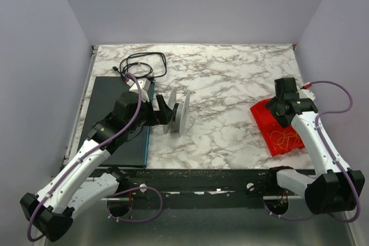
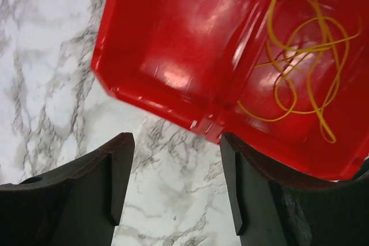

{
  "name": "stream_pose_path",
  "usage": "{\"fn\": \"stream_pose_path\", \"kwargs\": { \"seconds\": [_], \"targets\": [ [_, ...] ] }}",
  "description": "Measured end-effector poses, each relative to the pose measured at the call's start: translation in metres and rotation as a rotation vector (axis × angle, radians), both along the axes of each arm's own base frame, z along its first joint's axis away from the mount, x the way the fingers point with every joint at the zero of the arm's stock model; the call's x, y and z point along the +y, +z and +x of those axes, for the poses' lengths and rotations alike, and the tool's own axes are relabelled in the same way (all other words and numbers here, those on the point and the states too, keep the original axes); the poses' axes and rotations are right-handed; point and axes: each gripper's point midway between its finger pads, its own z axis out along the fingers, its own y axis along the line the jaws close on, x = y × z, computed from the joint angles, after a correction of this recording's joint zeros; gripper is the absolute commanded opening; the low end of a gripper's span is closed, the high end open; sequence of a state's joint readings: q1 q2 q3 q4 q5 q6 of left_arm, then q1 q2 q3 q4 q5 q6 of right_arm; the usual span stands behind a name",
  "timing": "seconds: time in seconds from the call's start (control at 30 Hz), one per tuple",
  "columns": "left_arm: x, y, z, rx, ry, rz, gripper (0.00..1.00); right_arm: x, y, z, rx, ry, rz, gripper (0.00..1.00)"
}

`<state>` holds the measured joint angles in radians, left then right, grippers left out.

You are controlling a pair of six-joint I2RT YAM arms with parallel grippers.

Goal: Wrap the cables

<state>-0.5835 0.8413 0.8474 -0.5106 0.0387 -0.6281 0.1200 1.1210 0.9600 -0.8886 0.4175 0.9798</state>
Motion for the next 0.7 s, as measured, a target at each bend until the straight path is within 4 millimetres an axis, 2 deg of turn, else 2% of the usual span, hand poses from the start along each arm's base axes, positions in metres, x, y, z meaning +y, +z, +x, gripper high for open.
{"fn": "stream_pose_path", "kwargs": {
  "seconds": [0.27,0.37,0.7],
  "targets": [
    [0.000,0.013,-0.002,-0.035,-0.009,-0.020,0.98,-0.067,-0.001,-0.016,0.040,-0.210,-0.052,0.71],
    [-0.001,0.014,-0.003,-0.038,-0.018,-0.020,0.99,-0.086,-0.003,-0.016,0.036,-0.273,-0.055,0.70],
    [-0.001,0.019,-0.008,-0.053,-0.044,-0.029,0.99,-0.118,-0.035,-0.005,0.099,-0.381,-0.008,0.68]
  ]
}}
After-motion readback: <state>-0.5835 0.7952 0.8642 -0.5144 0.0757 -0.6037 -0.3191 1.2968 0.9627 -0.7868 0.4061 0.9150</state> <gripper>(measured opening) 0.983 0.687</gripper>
